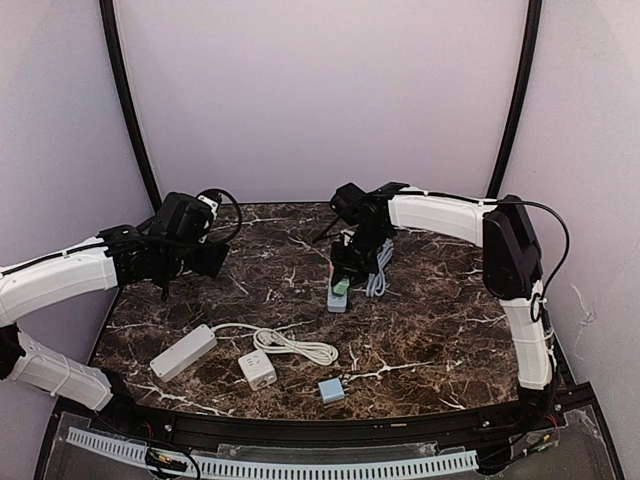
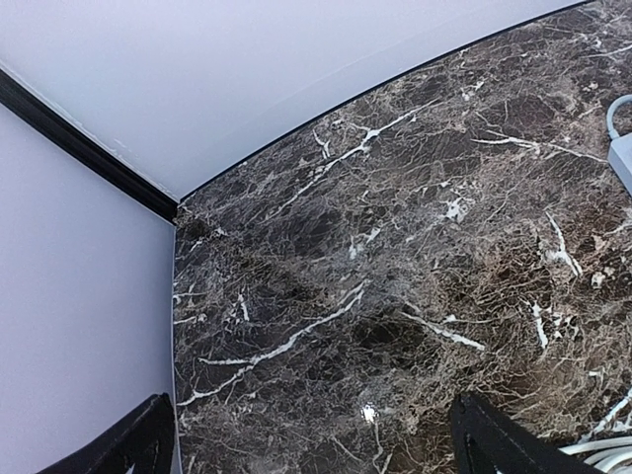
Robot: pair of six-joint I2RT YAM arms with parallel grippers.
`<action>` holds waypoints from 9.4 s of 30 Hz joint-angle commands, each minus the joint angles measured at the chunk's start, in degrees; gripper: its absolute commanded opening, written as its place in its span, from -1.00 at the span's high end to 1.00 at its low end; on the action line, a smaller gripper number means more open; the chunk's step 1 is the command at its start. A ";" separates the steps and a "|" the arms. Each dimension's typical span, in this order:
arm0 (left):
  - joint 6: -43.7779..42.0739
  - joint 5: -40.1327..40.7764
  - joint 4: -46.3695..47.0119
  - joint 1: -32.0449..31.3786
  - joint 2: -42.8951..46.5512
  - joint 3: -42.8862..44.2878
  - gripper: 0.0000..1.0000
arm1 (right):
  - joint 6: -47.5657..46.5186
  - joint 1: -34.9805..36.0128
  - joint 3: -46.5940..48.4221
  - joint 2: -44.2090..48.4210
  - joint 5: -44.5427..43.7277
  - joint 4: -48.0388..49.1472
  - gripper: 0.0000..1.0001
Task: Insert the plug
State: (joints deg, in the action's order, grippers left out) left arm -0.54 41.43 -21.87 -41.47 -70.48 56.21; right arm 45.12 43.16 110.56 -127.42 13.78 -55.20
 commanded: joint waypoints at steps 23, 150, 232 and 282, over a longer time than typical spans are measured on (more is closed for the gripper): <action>-1.38 -0.21 1.23 0.96 -0.85 -0.97 -0.98 | 1.74 0.44 -2.98 -0.14 -3.11 -0.52 1.00; -5.26 -2.32 -0.71 1.18 3.67 -2.11 -0.97 | 0.64 6.24 14.85 -3.80 -17.13 -15.98 -0.26; -49.52 -51.79 -4.91 -12.39 -37.72 13.45 -0.23 | -11.69 -1.19 -7.22 25.99 -25.73 -5.77 -0.97; -27.73 -56.58 -5.09 -13.17 -29.98 49.85 0.98 | -7.37 -8.74 -5.56 33.91 -31.91 -5.76 -0.97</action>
State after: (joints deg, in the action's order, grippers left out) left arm -34.63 -8.62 -33.23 -53.91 -107.00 101.89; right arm 38.37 36.64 103.28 -95.98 -16.75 -60.49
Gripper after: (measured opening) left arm 0.159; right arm 0.984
